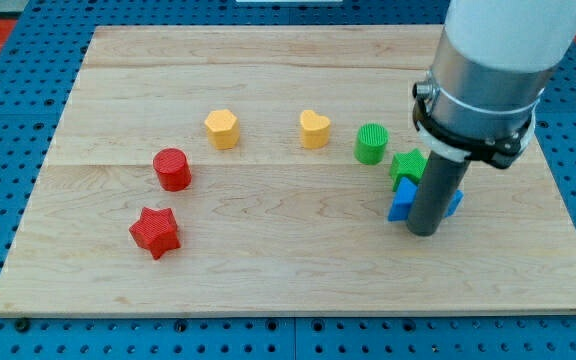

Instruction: Slide the blue cube closer to the green star

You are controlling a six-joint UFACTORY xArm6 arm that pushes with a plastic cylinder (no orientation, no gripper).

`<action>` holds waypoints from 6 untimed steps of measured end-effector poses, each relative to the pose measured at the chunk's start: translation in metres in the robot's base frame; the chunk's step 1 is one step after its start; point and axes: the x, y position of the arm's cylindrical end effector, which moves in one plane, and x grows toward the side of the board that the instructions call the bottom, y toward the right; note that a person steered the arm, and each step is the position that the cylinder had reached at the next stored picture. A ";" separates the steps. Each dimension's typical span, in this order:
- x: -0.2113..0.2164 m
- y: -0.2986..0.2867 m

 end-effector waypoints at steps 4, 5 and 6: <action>-0.006 0.069; -0.011 0.090; -0.027 0.089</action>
